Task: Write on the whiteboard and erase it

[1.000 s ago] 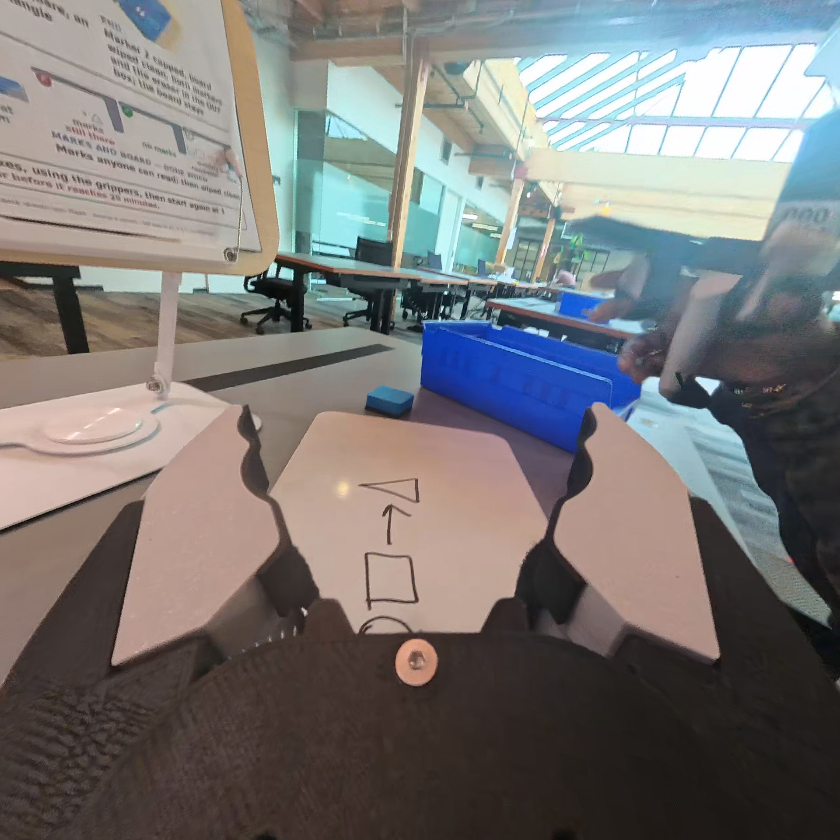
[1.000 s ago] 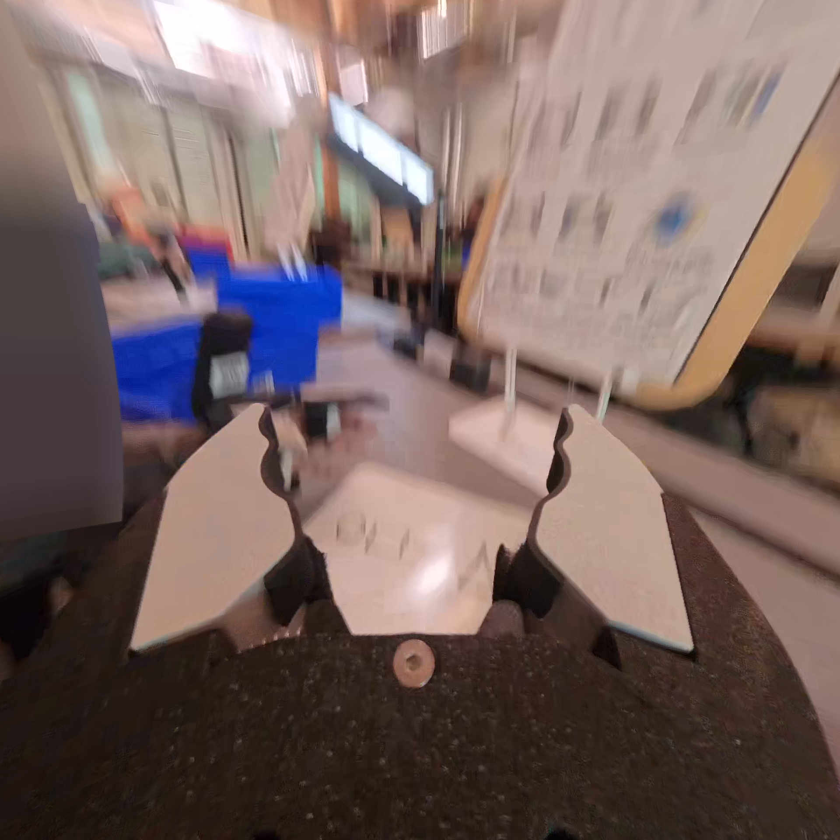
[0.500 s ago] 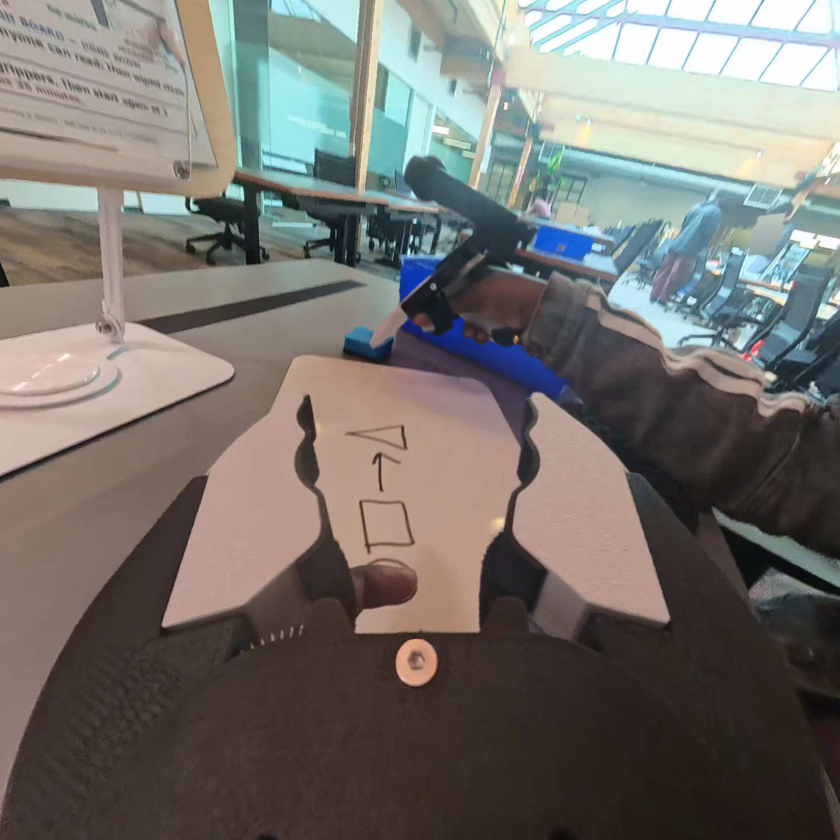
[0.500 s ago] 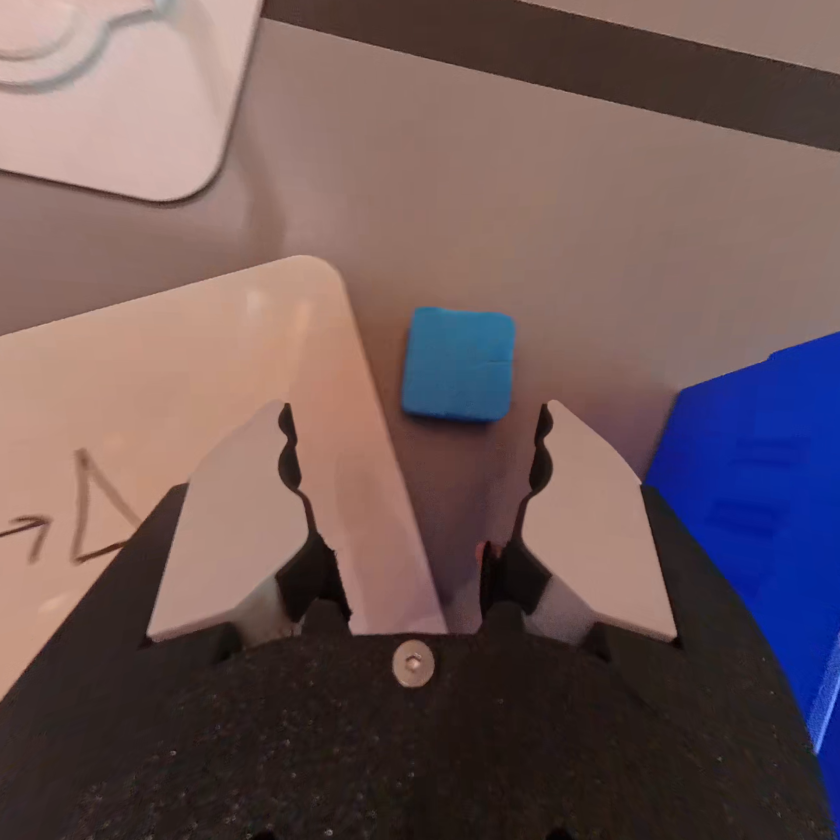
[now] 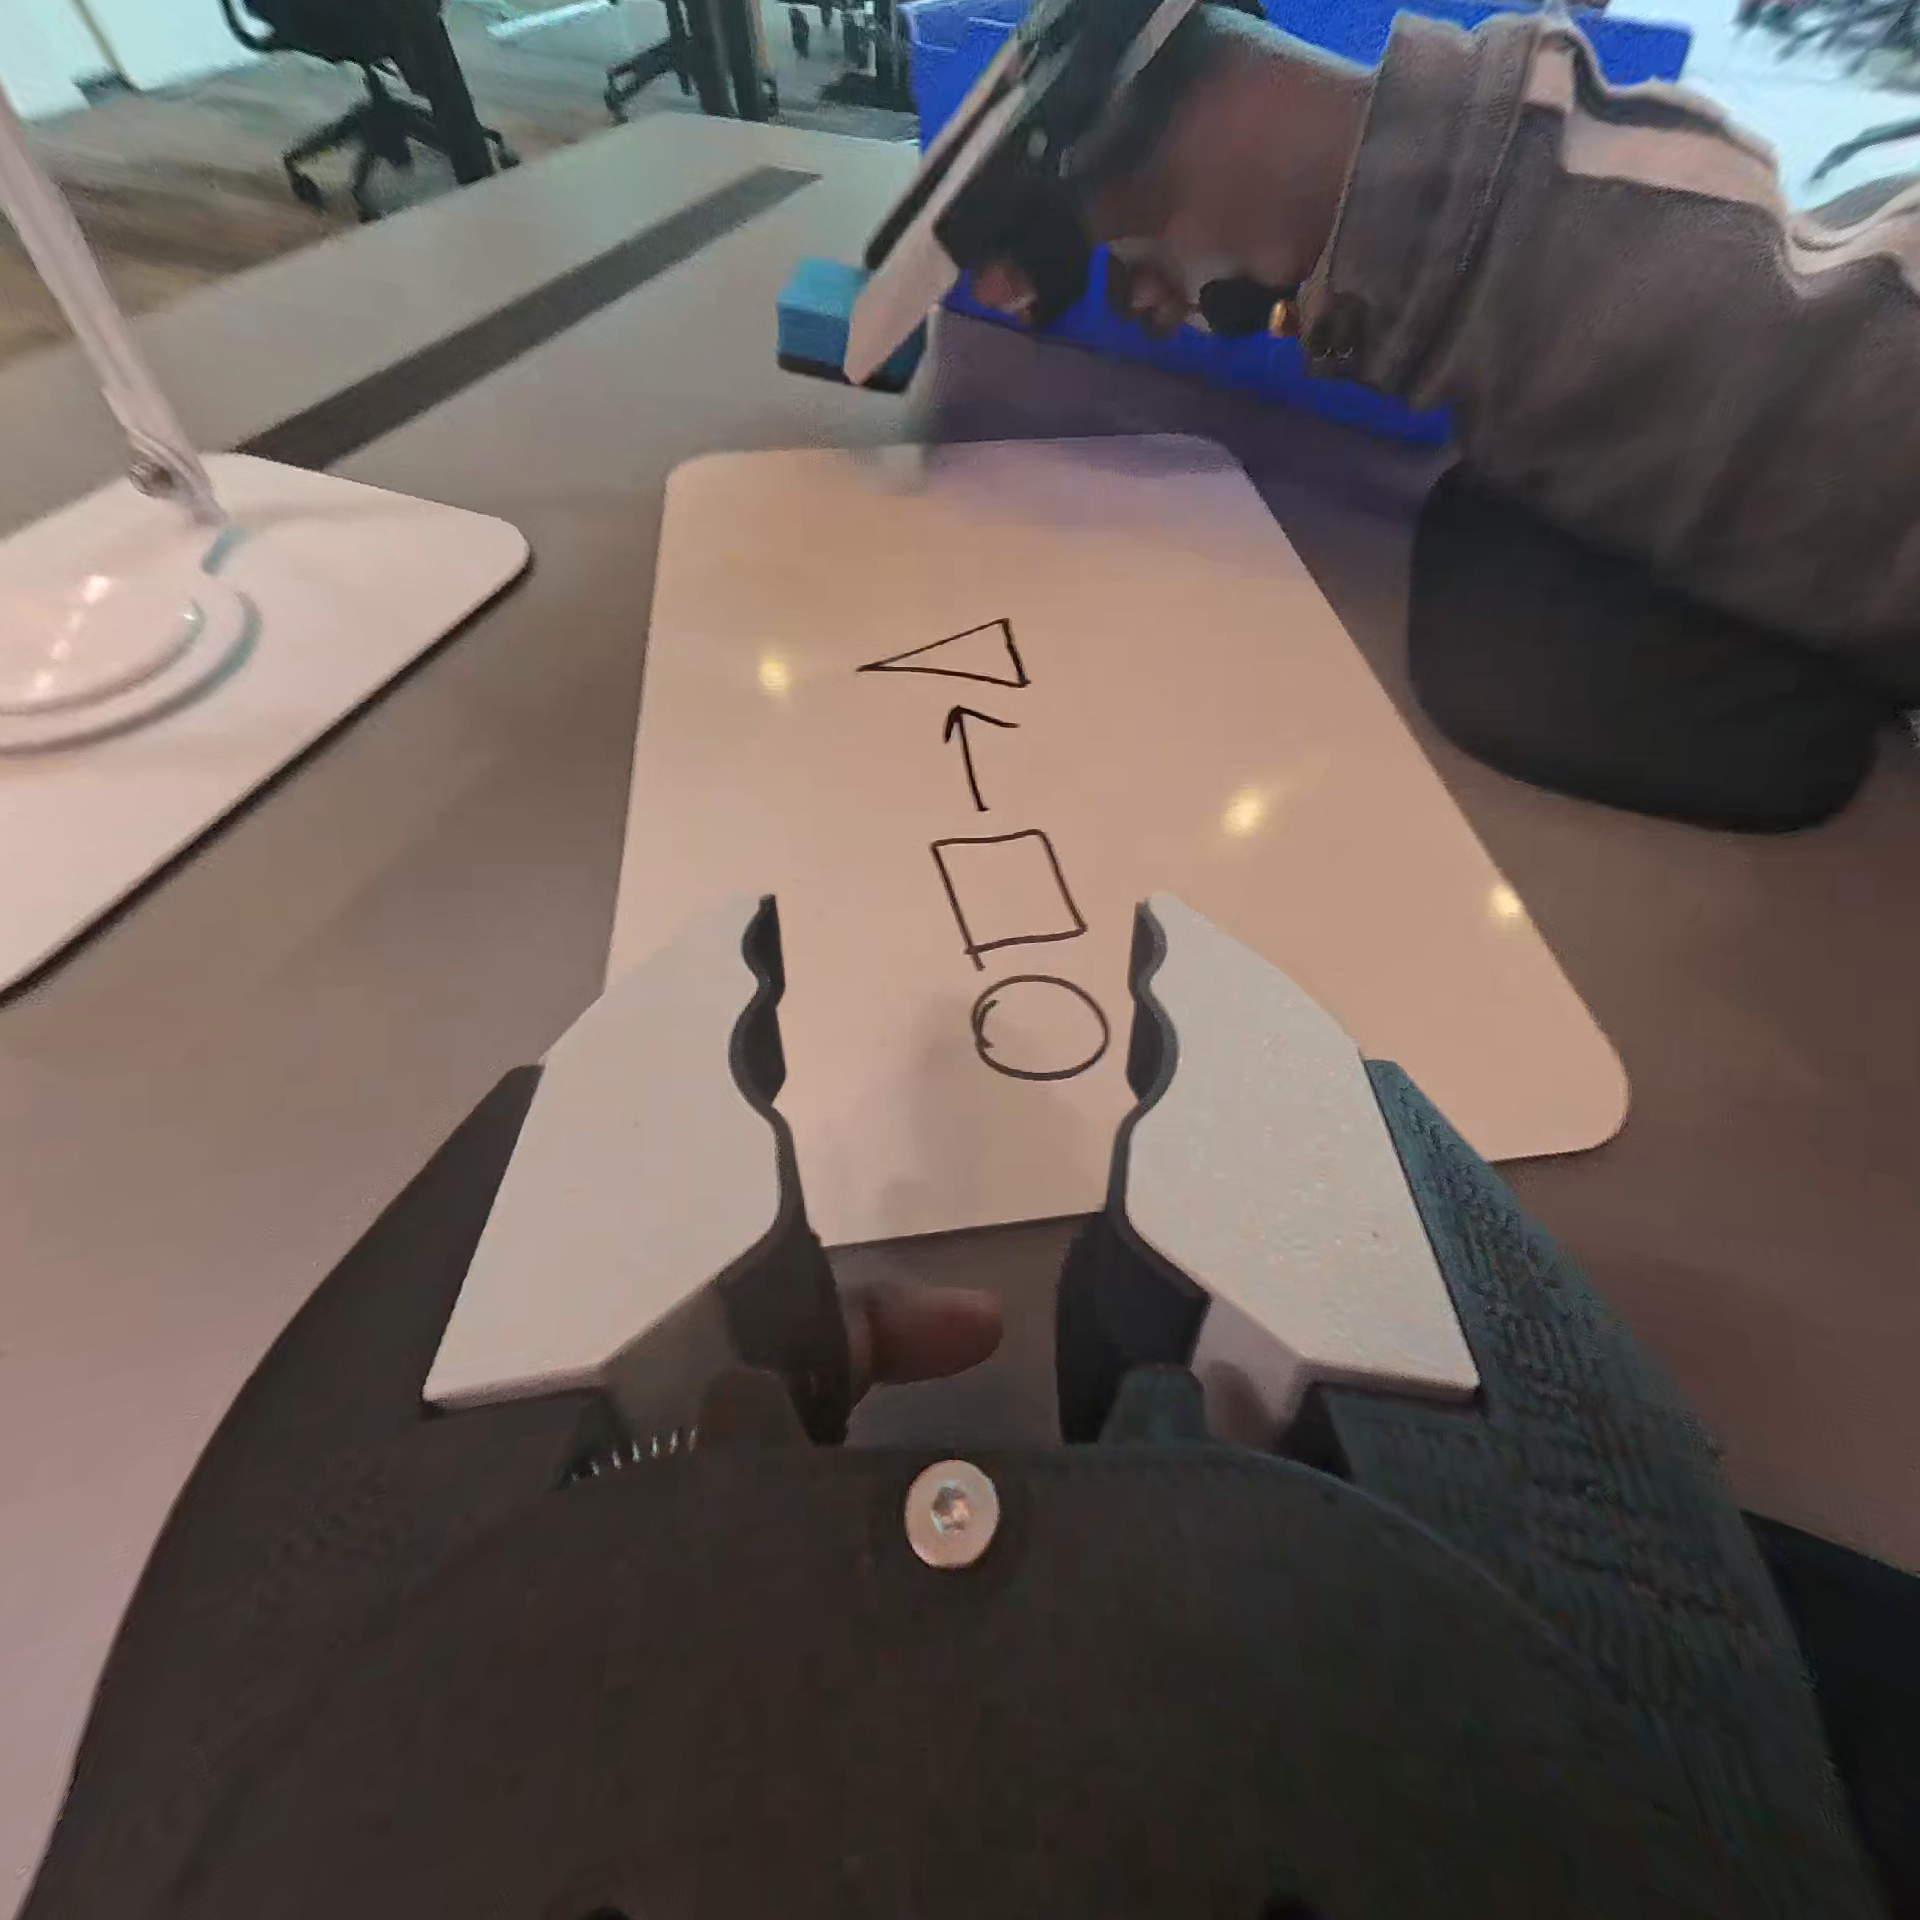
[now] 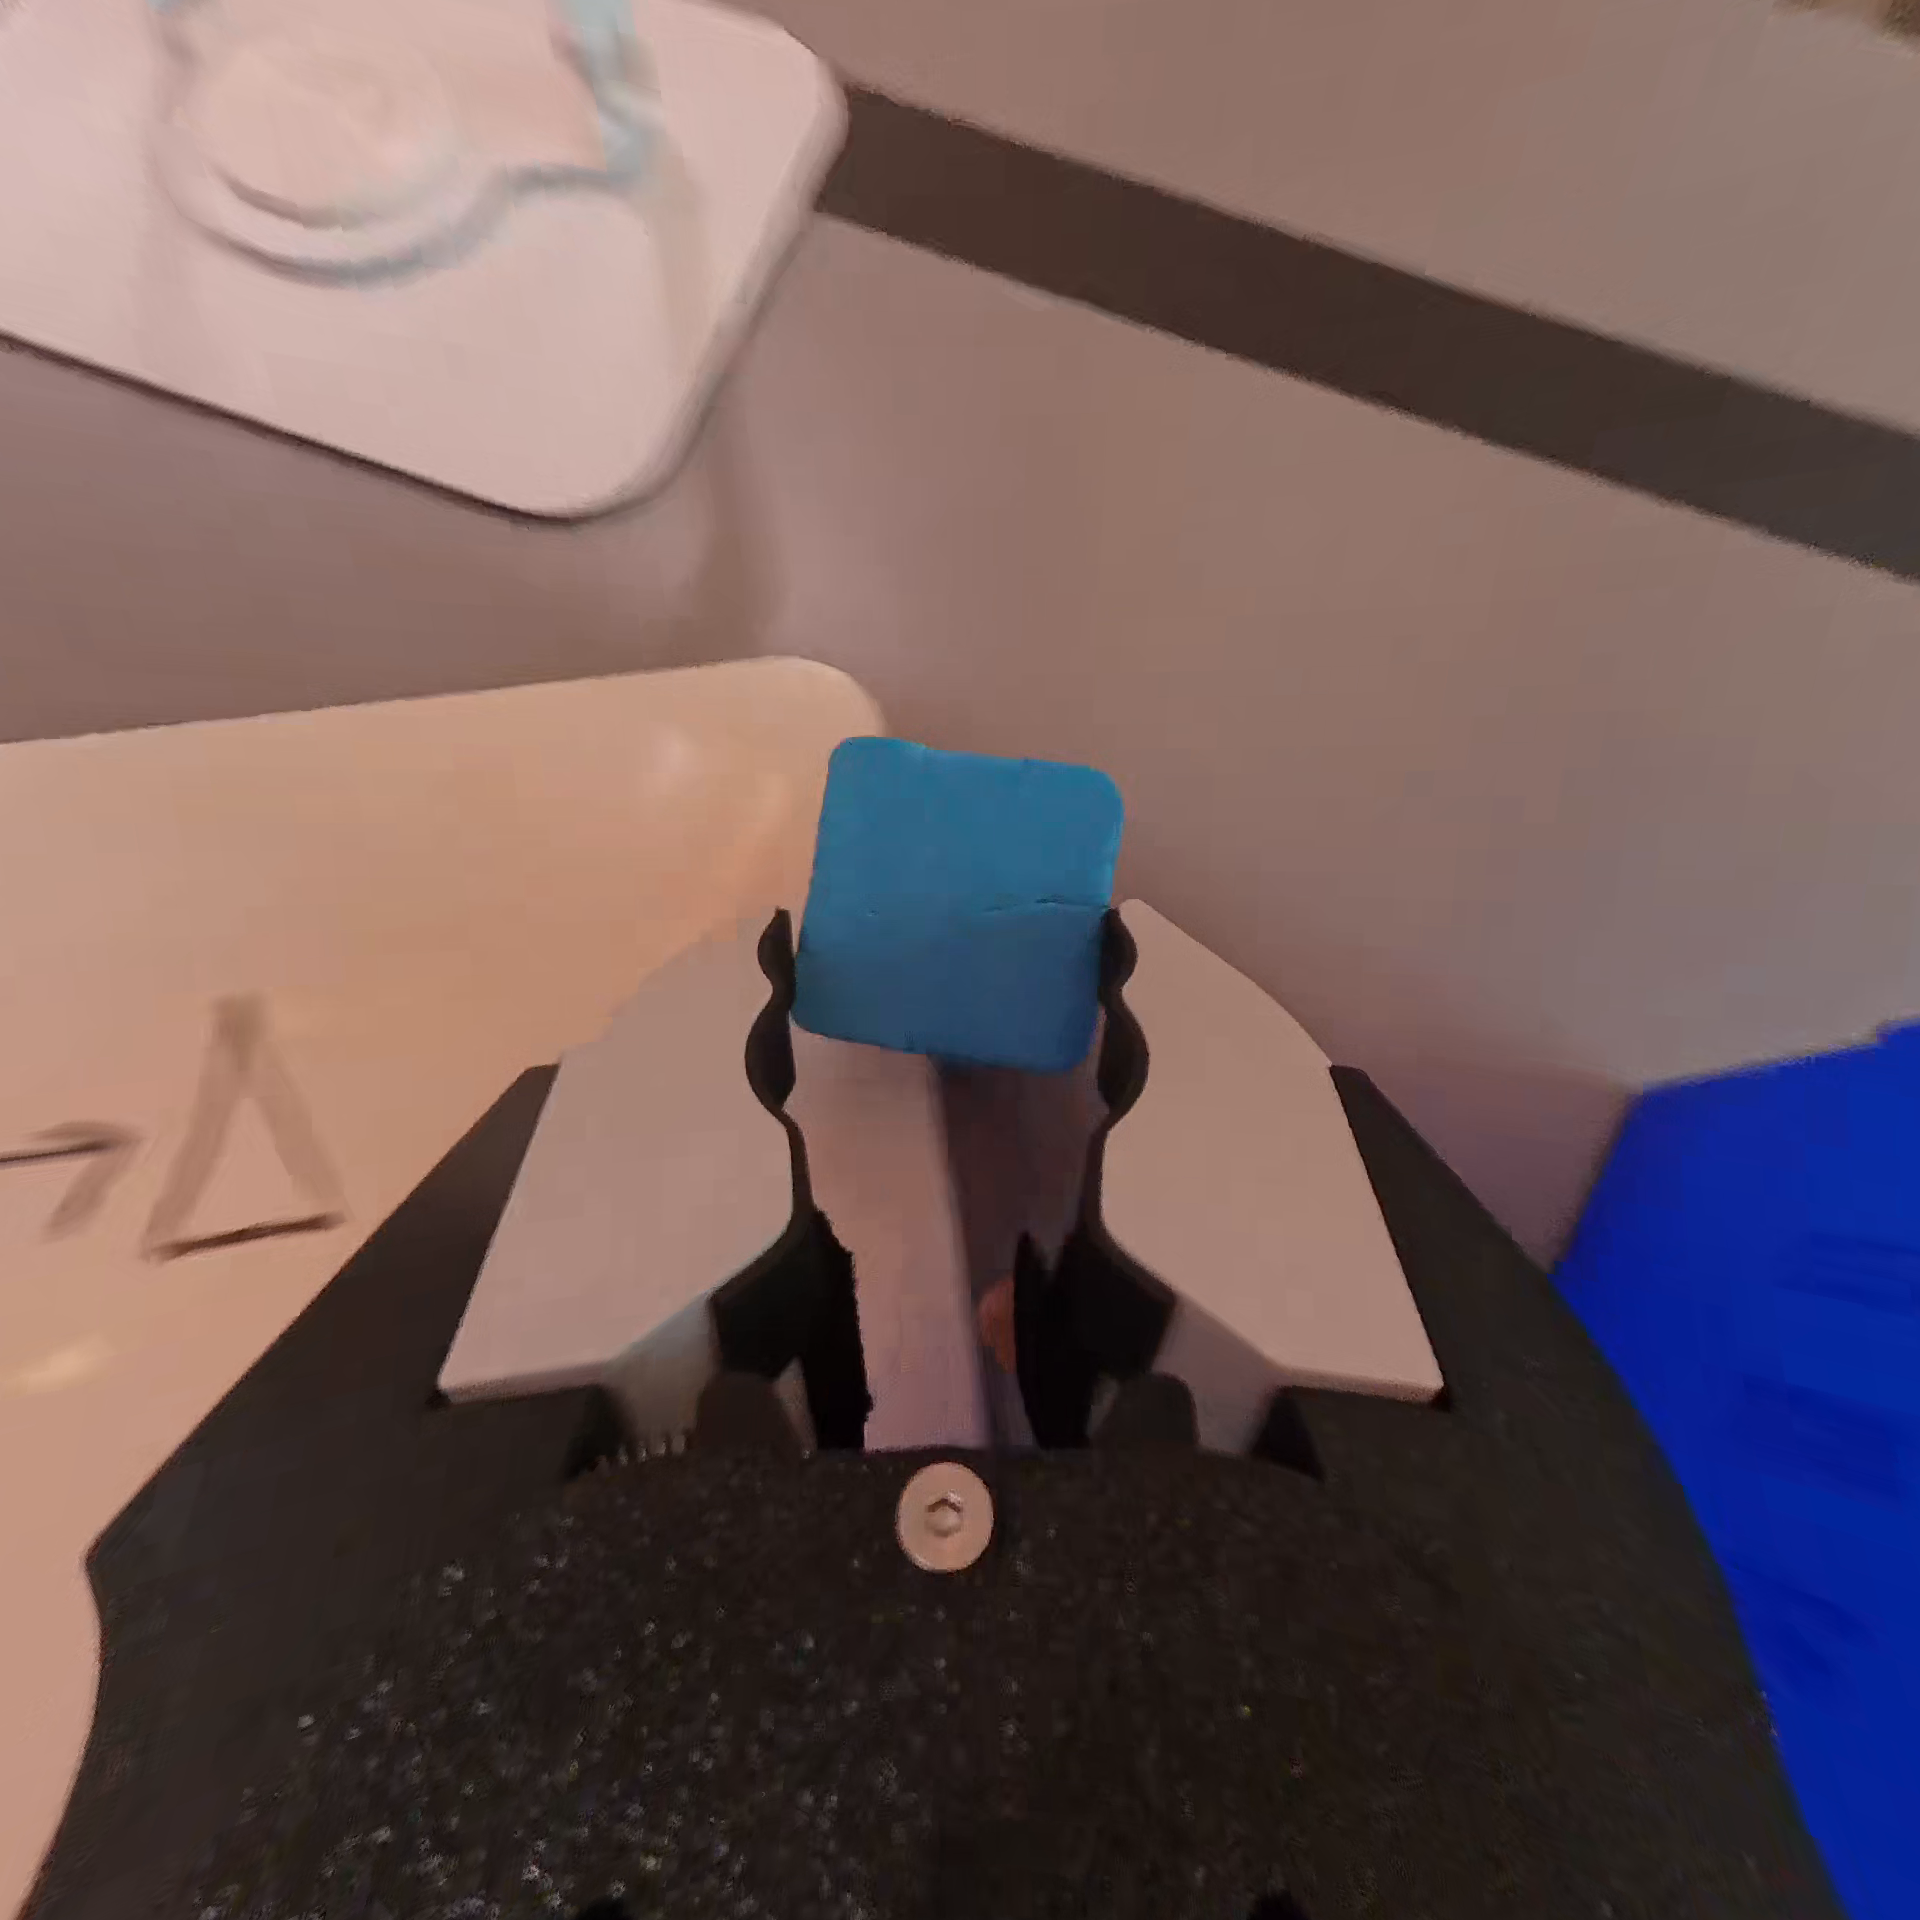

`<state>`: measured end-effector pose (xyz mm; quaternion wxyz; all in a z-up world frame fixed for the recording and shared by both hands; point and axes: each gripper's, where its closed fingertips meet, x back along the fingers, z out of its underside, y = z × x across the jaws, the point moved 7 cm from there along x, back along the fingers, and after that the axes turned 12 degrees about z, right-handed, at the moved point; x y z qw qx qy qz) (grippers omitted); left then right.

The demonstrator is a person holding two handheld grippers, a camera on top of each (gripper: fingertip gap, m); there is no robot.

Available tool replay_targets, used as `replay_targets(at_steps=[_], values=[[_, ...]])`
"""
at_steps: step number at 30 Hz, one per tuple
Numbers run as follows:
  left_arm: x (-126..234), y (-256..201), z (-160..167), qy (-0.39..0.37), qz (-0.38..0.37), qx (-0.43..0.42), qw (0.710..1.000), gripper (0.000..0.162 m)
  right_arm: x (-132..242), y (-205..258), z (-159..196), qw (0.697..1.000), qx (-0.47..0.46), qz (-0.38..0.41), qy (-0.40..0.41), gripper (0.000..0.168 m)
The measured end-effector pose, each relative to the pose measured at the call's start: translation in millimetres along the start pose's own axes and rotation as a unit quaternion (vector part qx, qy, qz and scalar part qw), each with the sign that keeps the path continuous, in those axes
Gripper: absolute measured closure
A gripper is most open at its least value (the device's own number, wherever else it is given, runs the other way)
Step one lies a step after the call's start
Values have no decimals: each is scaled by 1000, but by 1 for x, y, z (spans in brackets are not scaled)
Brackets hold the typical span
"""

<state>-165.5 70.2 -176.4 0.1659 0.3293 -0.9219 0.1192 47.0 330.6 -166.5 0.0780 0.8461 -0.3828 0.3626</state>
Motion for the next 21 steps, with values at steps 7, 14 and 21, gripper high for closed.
replay_targets(at_steps=[7,14,21], values=[[3,-17,2,48,70,-35,996,131,80,137,31,944,187,-268,-36,111],[-1,-19,18,154,79,-26,985,162,89,171,65,924,271,-270,-13,91],[0,-27,18,169,114,-30,979,162,102,177,67,931,254,-264,11,103]])
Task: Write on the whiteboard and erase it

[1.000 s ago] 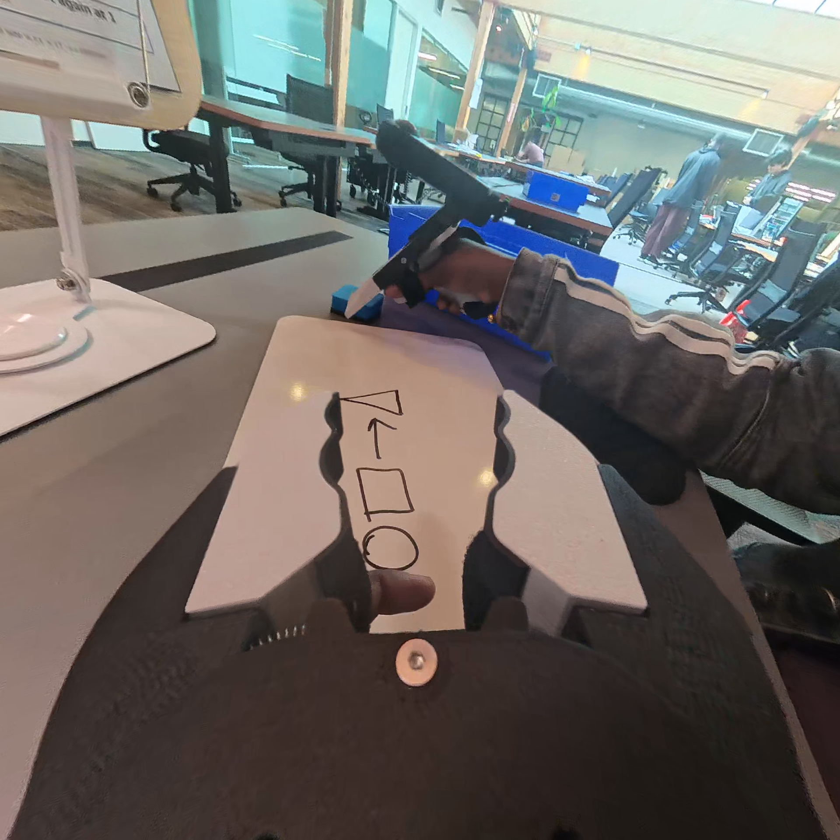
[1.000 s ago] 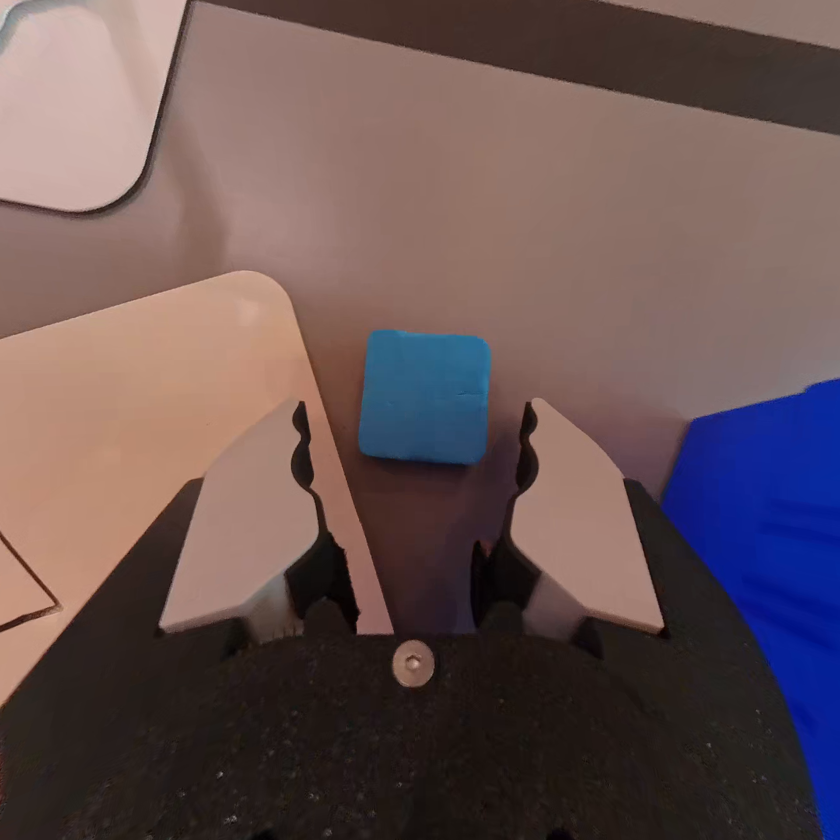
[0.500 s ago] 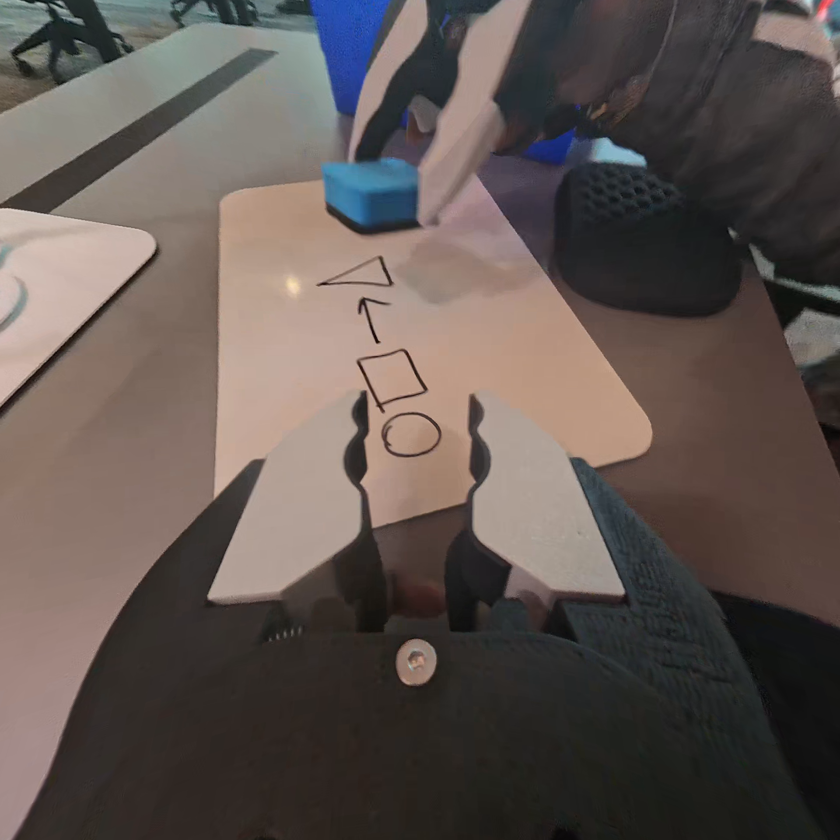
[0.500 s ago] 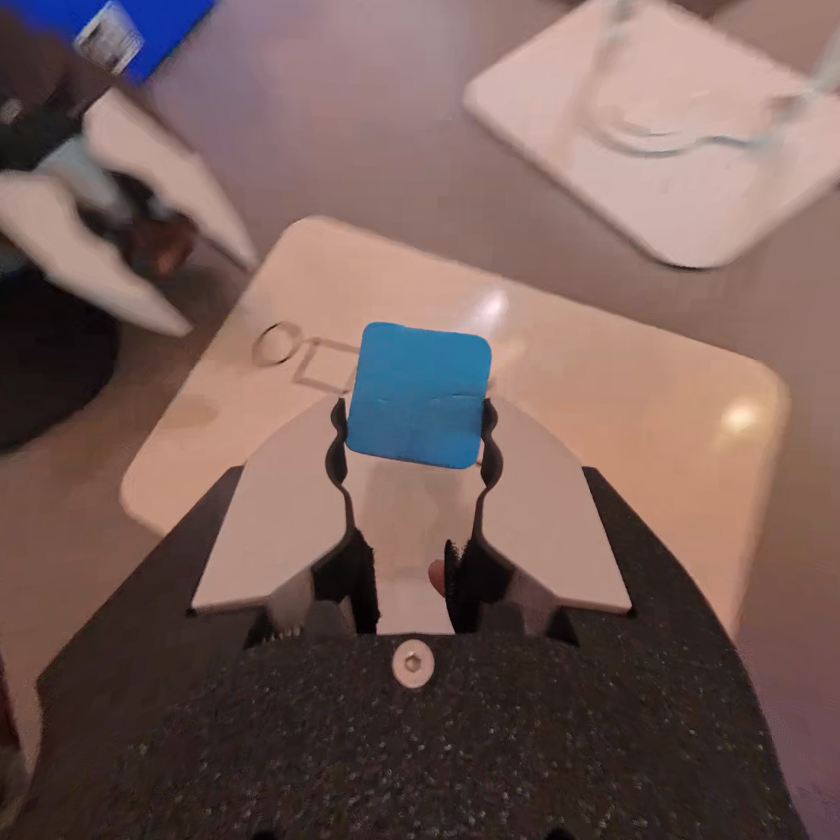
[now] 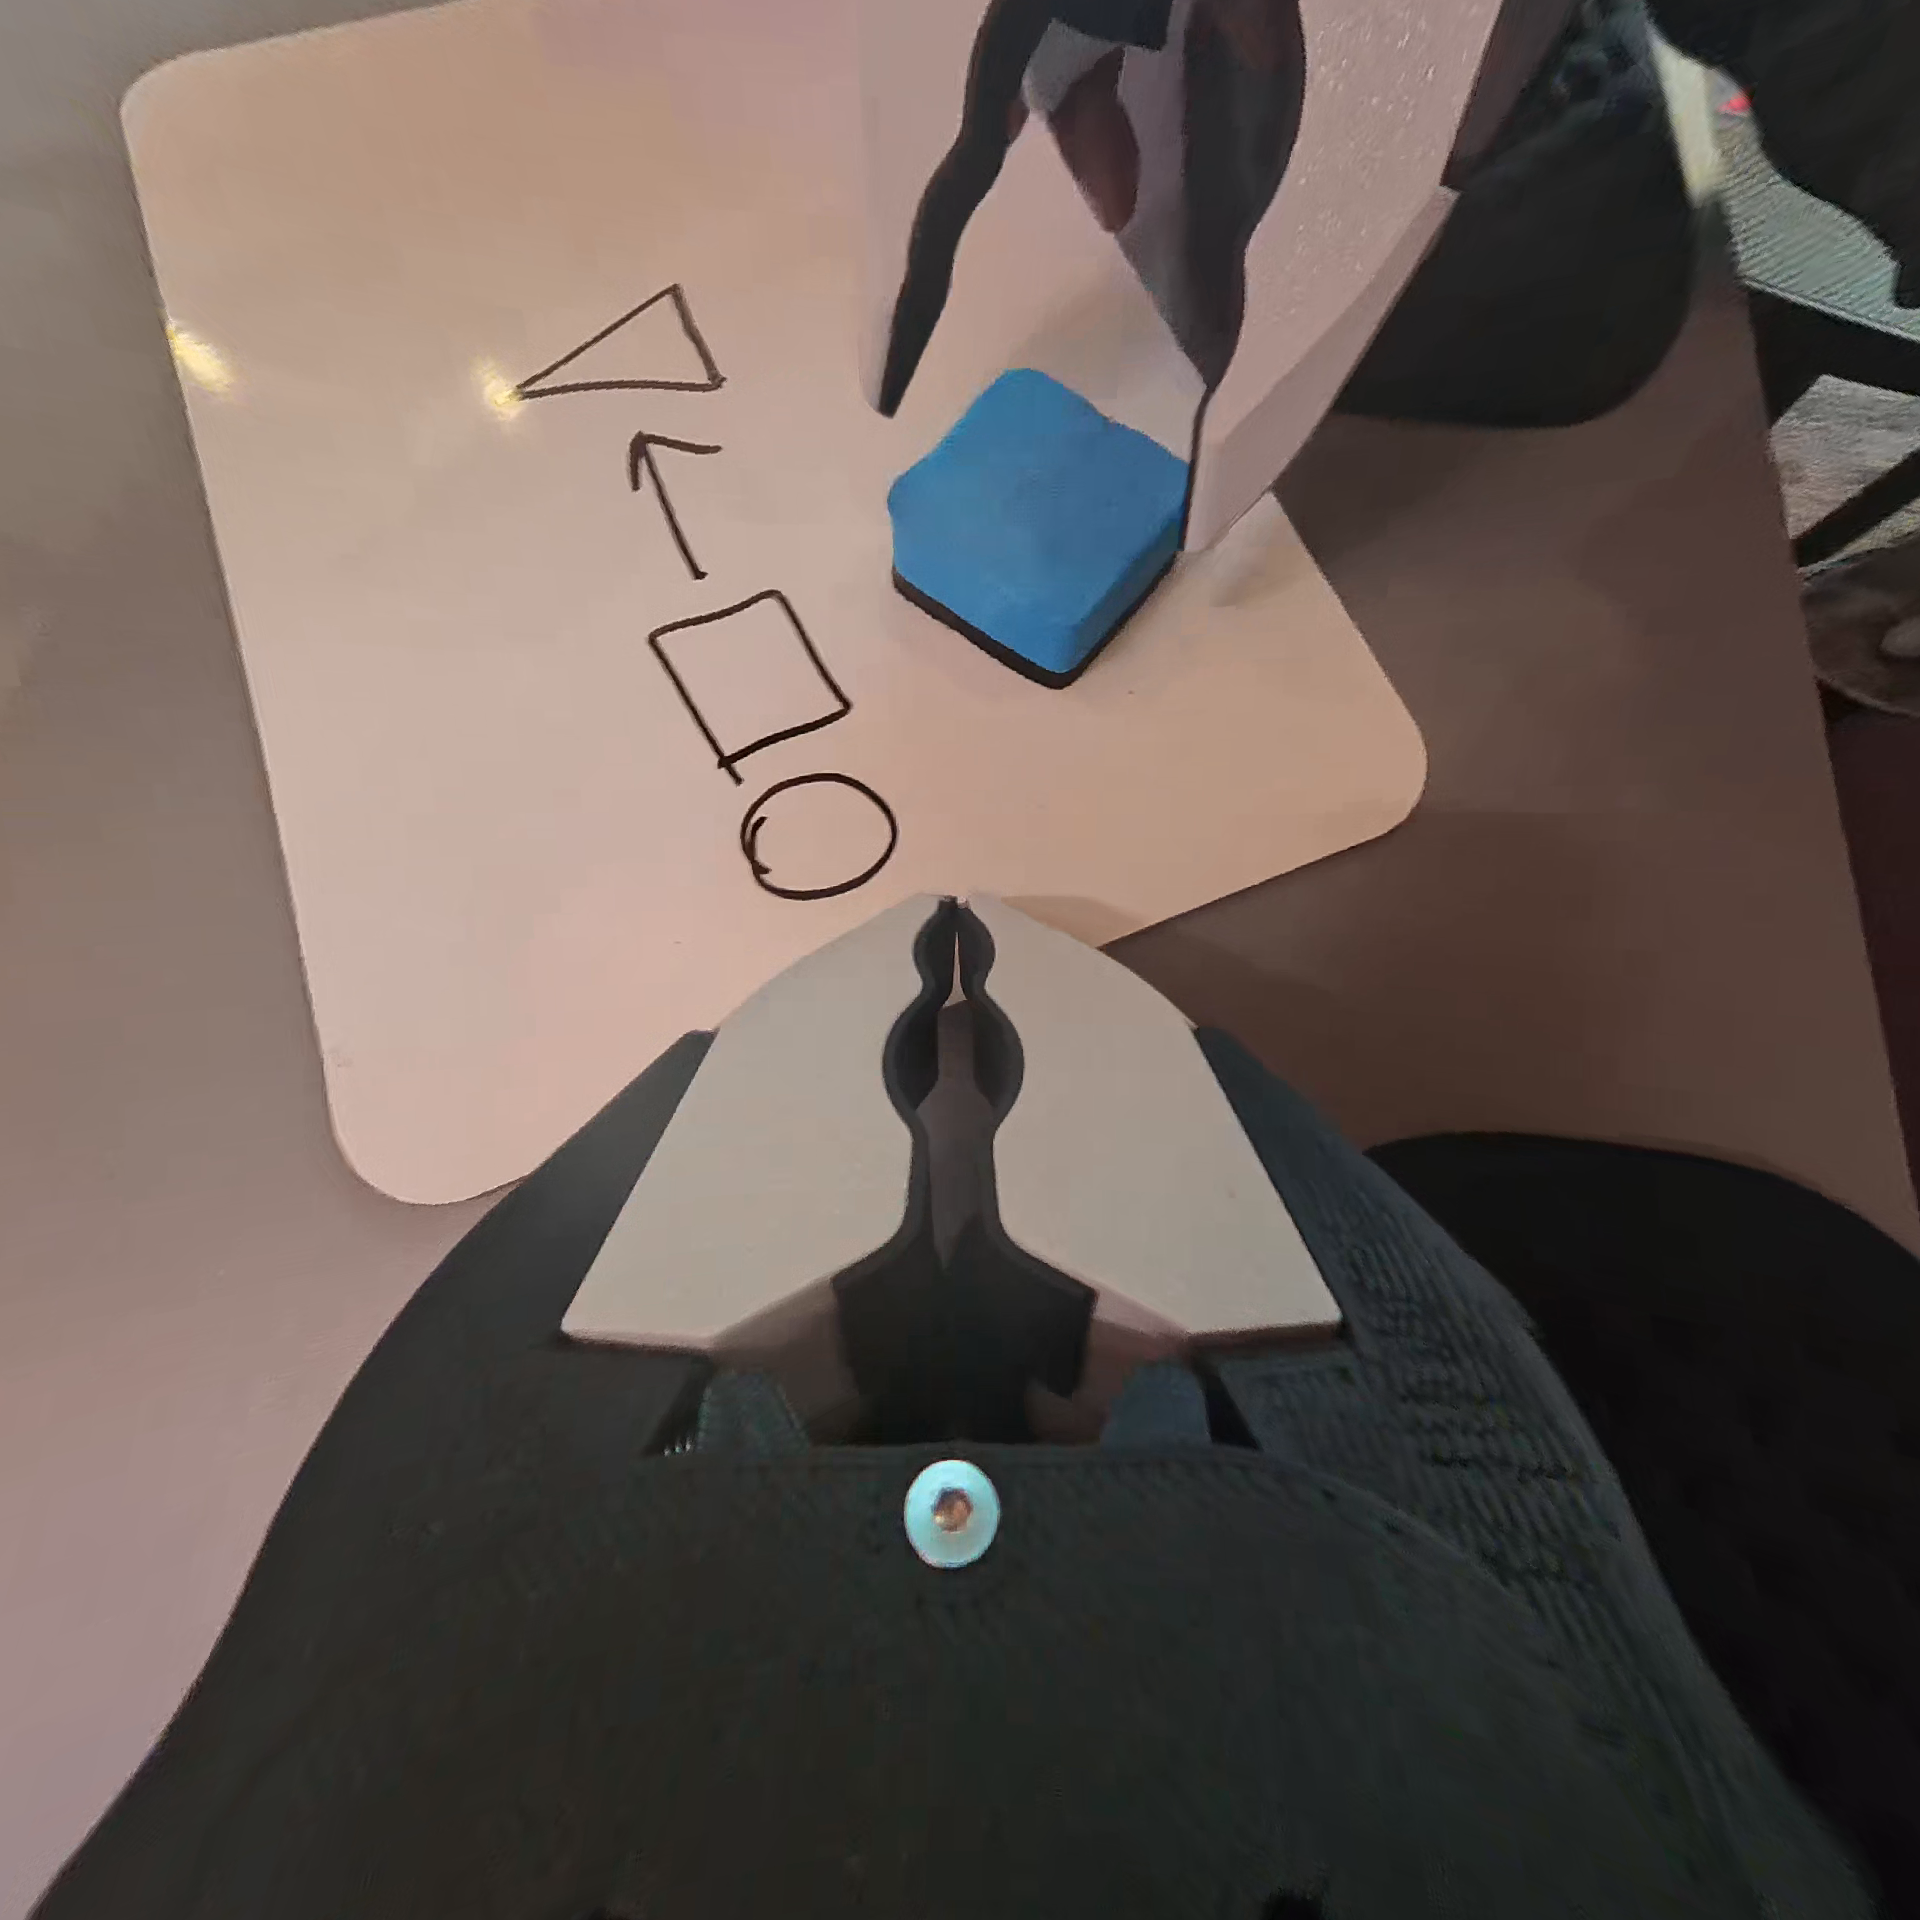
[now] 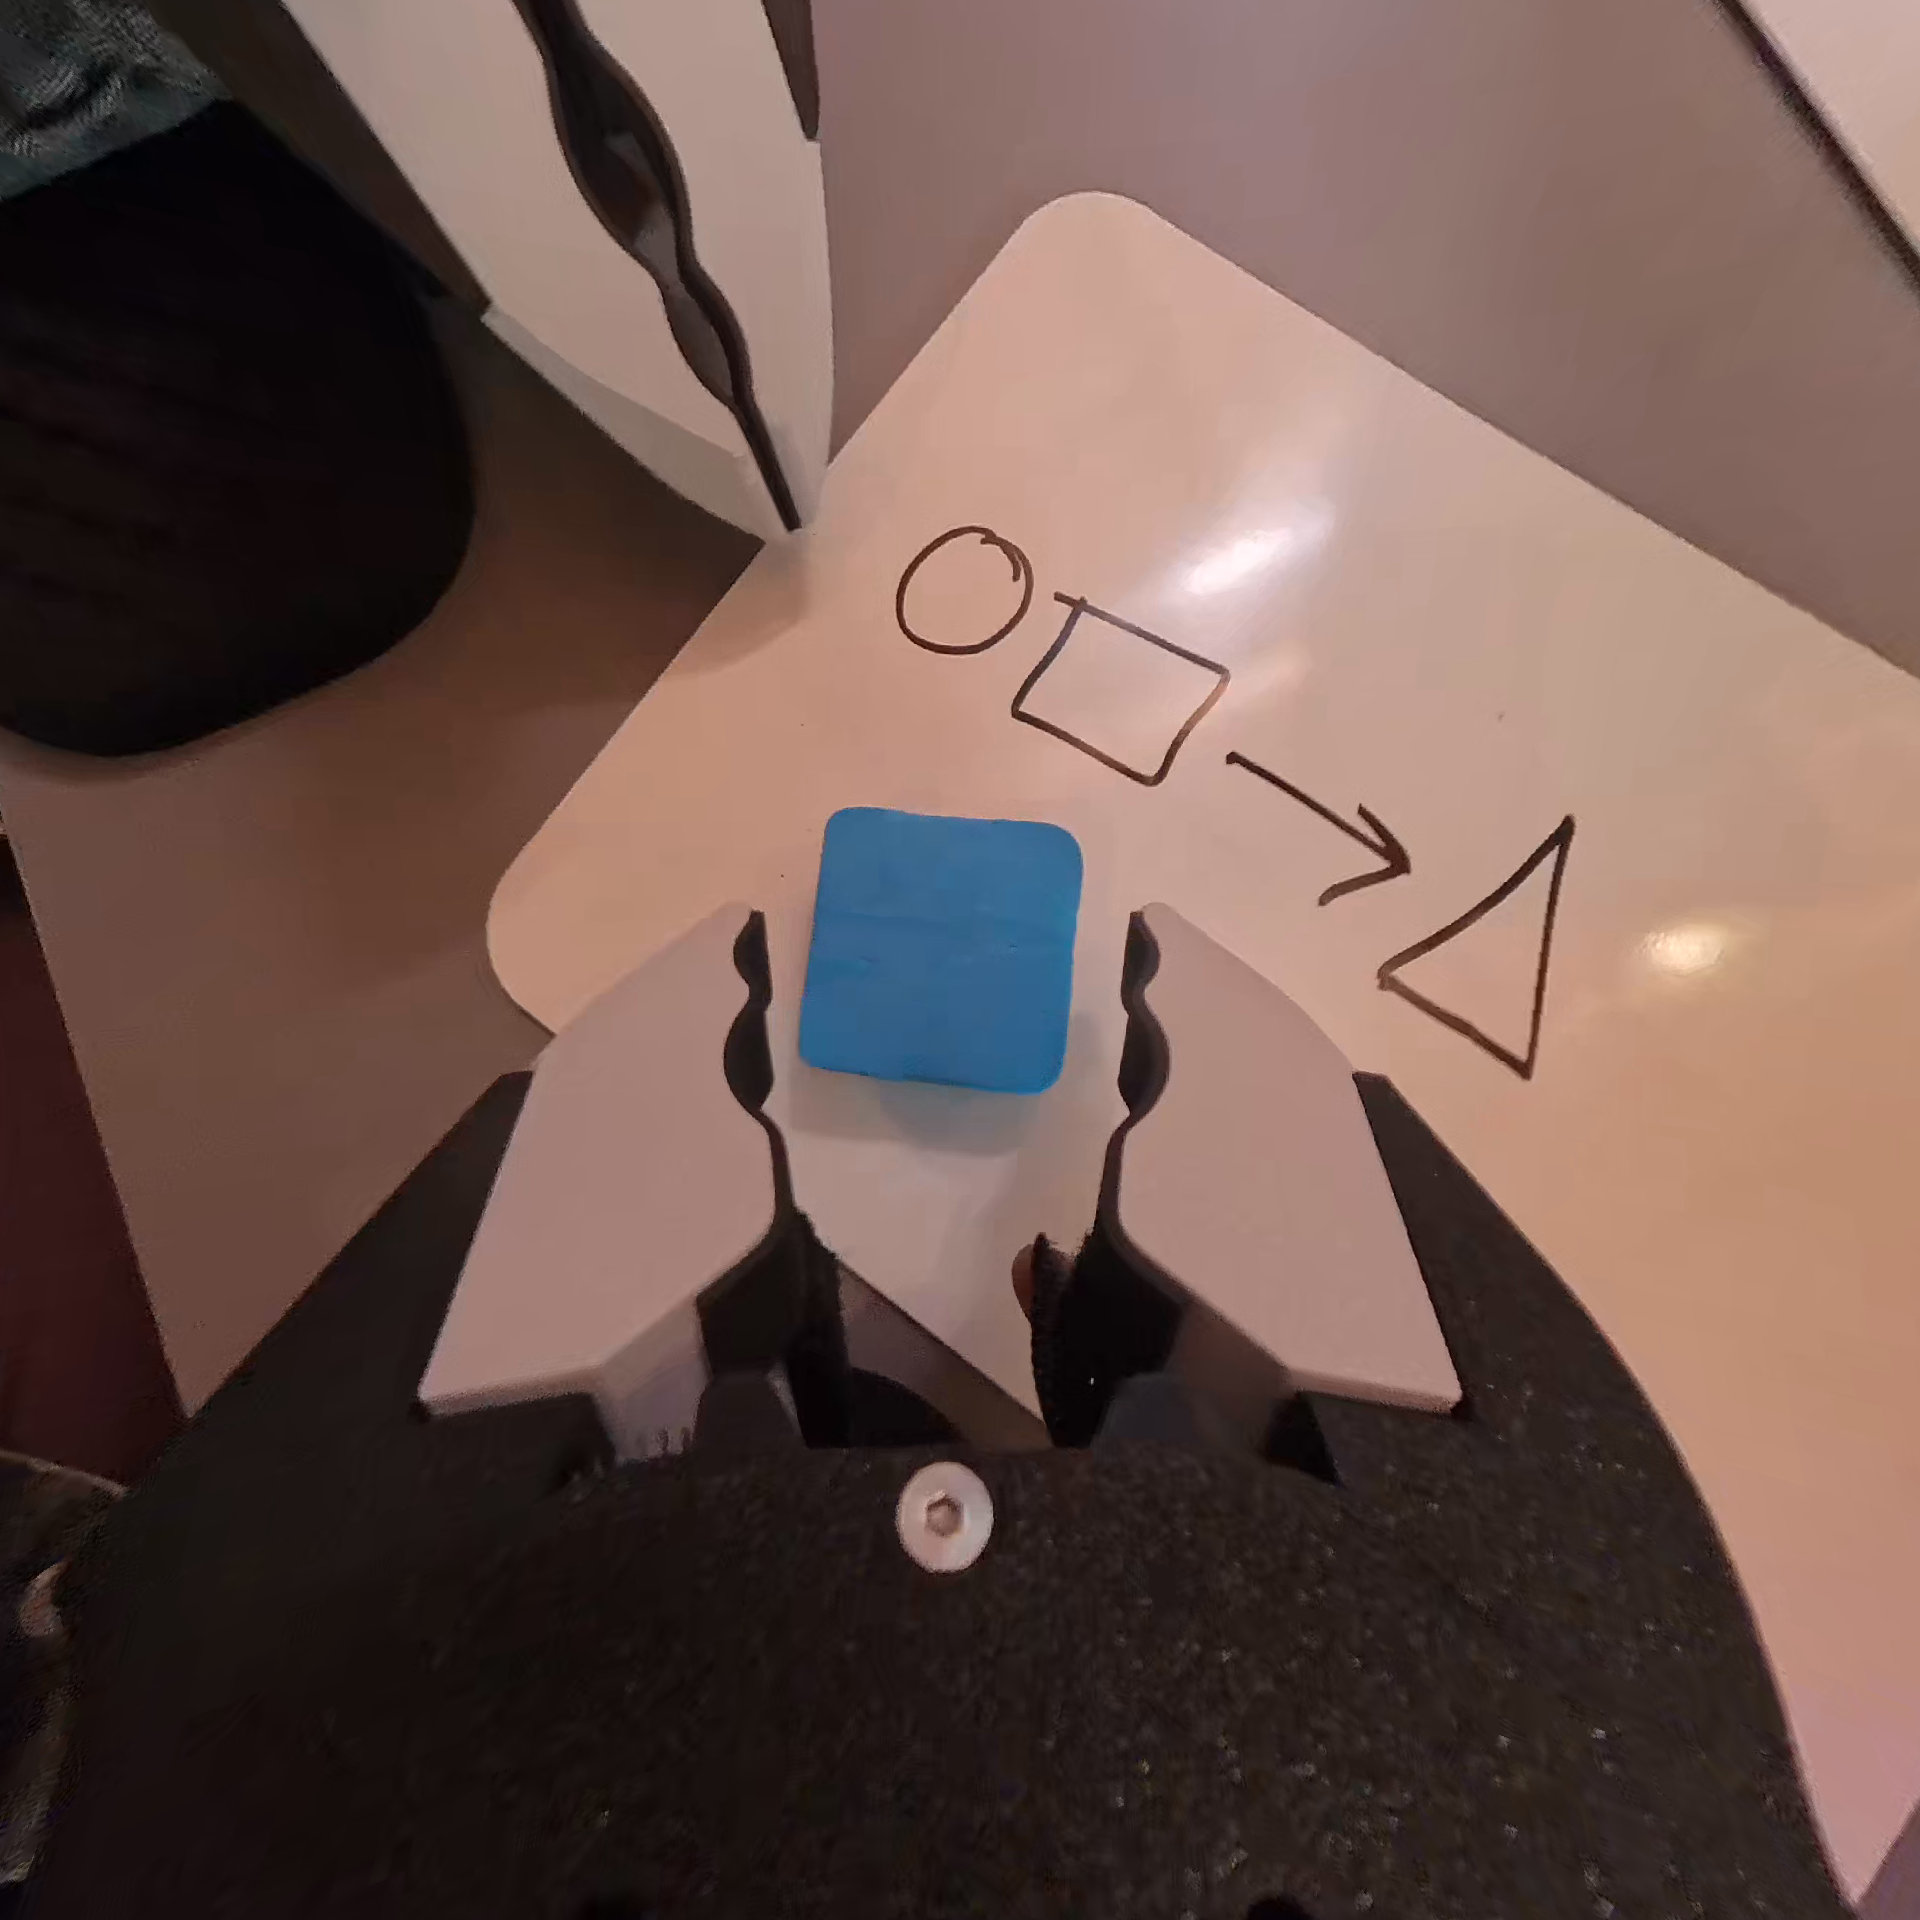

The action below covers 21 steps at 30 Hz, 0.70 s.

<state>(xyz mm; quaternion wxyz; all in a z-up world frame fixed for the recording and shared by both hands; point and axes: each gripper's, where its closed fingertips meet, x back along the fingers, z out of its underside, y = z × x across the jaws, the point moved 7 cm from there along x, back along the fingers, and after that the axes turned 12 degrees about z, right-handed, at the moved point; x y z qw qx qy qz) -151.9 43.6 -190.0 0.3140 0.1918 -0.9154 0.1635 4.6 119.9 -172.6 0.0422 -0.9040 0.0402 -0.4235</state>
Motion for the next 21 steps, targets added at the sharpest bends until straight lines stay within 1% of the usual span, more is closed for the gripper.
replay_targets(at_steps=[3,4,6,7,10,14,19,21], values=[[-3,-5,-2,-2,22,-10,1000,161,-1,5,2,999,-30,23,21,100],[-4,-5,-2,2,20,-13,1000,160,-2,7,4,999,-26,24,28,102],[-8,-2,1,19,7,-12,1000,161,-5,8,6,999,-13,37,37,116],[-11,-1,4,33,5,-8,999,162,-6,9,5,999,-10,40,36,117],[-15,-1,3,21,17,17,999,162,-9,9,1,999,-5,31,43,118],[-16,-2,4,12,49,70,996,162,-23,6,-15,999,14,26,43,118],[-16,-3,4,18,41,74,996,162,-53,8,-48,999,16,29,14,119],[-16,-3,4,17,40,77,996,161,-55,11,-52,998,58,16,22,119]])
